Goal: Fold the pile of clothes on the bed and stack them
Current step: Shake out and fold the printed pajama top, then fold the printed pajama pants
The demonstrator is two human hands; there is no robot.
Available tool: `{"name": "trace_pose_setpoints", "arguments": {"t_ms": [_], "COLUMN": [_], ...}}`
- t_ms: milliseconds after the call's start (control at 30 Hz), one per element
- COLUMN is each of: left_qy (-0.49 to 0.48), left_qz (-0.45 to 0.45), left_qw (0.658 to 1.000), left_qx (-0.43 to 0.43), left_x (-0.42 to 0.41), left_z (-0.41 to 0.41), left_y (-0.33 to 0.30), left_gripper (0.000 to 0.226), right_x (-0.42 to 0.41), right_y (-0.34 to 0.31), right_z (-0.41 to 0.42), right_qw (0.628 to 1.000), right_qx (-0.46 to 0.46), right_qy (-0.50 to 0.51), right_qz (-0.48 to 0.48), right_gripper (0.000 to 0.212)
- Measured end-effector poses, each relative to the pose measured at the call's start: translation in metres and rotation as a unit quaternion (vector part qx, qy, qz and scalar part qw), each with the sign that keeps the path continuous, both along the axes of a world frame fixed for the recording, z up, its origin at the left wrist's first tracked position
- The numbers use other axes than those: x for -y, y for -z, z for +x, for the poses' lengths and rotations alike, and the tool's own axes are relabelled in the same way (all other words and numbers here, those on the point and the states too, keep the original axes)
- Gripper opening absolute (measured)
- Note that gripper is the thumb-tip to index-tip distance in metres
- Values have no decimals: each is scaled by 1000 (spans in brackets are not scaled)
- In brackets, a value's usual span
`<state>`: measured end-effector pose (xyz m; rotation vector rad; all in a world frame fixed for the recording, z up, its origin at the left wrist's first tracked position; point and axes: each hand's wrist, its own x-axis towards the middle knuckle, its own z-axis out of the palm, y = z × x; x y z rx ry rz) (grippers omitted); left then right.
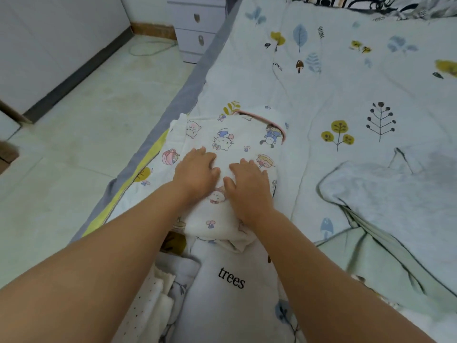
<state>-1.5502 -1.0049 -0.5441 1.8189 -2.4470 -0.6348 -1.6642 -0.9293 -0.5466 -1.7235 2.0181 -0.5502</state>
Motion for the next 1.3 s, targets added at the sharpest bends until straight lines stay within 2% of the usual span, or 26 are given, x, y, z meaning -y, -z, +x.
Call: {"name": "trace_pose_setpoints", "arguments": {"t_ms": [33, 100, 233, 400, 500, 600, 733, 833, 967, 1133, 1300], "left_qy": [-30, -71, -90, -64, -33, 28, 73, 101, 153, 185, 237], "left_qz": [6, 58, 151, 171, 196, 184, 197, 203, 195, 207, 200], "left_qw": [998, 987, 957, 957, 957, 968, 969, 968, 965, 957, 947], "left_qx": [-52, -133, -231, -226, -211, -167, -132, -111, -85, -80, -81], "left_x": [-5, -19, -52, -97, -125, -150, -189, -215, -253, -301, -343], "left_z": [-1, -3, -2, 1, -1, -8, -21, -31, -55, -94, -140], "left_y": [-7, -22, -50, -80, -98, -116, -137, -152, -173, -194, -212], "left_gripper": [25, 23, 15, 22, 23, 24, 17, 21, 25, 20, 25], "right_x": [-5, -17, -45, -95, -129, -161, -205, -238, -282, -342, -397], "right_y": [-6, -19, -47, -77, -97, -119, -146, -166, -188, -211, -221], "right_z": [-1, -1, -4, -8, -7, -13, -31, -47, -78, -118, -162], "right_qw": [999, 993, 989, 991, 993, 991, 989, 989, 990, 984, 974], "right_qx": [43, 98, 115, 130, 108, 99, 94, 62, 15, 18, 7], "right_qy": [16, 42, 55, 20, 1, -13, -6, -5, 26, 77, 117], "right_qz": [-24, -49, -68, 10, 52, 94, 117, 135, 139, 160, 193], "right_gripper": [36, 31, 27, 23, 22, 19, 18, 21, 21, 21, 18]}}
